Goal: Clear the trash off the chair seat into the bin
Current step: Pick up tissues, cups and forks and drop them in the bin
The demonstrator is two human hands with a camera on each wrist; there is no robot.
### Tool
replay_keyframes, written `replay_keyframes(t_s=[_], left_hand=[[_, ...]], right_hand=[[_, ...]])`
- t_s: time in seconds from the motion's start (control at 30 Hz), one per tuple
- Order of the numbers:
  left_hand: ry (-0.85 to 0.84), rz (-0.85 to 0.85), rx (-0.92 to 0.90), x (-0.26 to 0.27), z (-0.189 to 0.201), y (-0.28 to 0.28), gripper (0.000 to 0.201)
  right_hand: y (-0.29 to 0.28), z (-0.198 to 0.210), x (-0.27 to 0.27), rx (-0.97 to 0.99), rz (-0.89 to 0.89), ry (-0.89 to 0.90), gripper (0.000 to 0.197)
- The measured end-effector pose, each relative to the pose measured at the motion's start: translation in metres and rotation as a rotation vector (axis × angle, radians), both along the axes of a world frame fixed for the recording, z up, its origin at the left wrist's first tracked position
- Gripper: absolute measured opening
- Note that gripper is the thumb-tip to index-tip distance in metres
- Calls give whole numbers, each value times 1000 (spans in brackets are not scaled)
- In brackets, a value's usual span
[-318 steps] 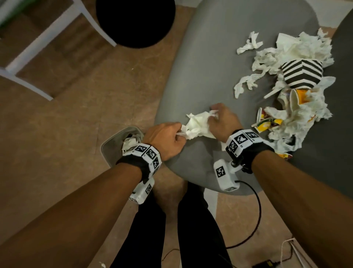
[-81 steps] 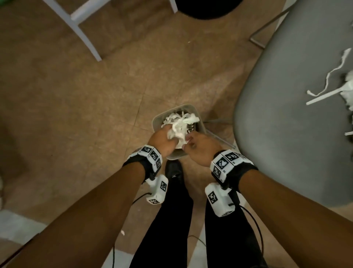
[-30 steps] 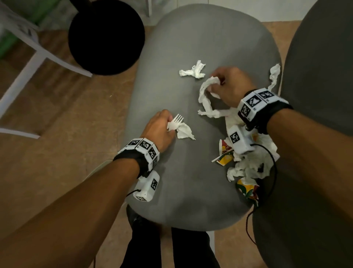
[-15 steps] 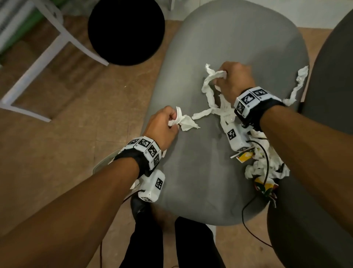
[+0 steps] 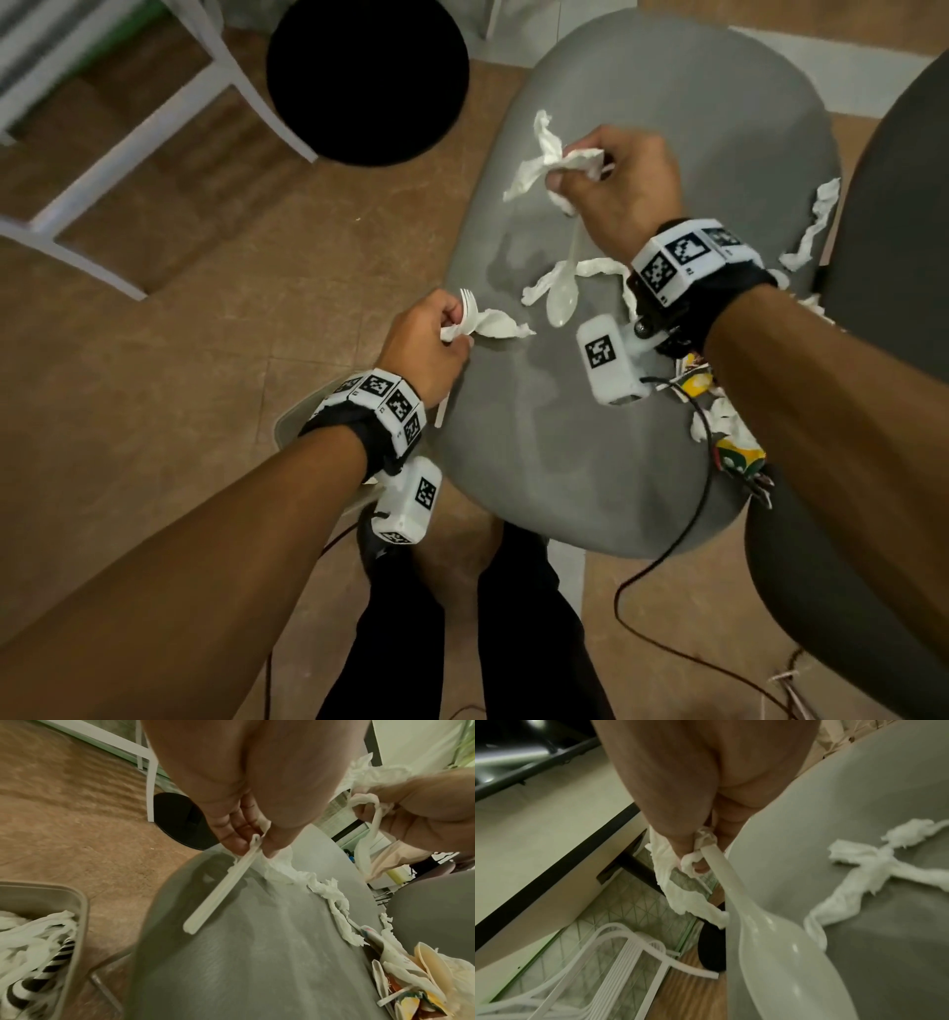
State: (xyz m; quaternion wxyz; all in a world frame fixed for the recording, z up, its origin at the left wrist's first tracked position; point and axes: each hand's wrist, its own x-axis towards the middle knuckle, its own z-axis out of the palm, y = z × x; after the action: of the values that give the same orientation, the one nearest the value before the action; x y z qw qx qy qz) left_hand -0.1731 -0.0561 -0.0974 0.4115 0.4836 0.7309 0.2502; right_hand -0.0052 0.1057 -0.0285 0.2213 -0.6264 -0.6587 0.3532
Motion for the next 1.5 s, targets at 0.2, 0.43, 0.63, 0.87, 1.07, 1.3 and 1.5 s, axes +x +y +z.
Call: replay_keyframes(t_s=[0.2, 0.43, 0.63, 0.87, 1.07, 1.3, 1.5], left_hand=[[19, 41, -47, -50, 1, -60, 14], [110, 183, -231, -136, -45, -155, 24], [130, 349, -252, -165, -99, -201, 16], [113, 312, -274, -152, -131, -211, 19], [130, 218, -336, -144, -135, -197, 22], [279, 86, -515, -135, -103, -160, 39], [329, -36, -368, -93, -45, -90, 32]], right_hand=[[-89, -27, -64, -168, 57, 61, 11], [-191, -84, -162, -120, 102, 175, 13], [-231, -160, -185, -260, 152, 73, 16], [-279, -218, -171, -631, 499, -257, 48], [-276, -210, -158, -644, 378, -196, 32], [-253, -157, -150, -573, 391, -68, 27], [-213, -88, -114, -468, 389, 145, 24]])
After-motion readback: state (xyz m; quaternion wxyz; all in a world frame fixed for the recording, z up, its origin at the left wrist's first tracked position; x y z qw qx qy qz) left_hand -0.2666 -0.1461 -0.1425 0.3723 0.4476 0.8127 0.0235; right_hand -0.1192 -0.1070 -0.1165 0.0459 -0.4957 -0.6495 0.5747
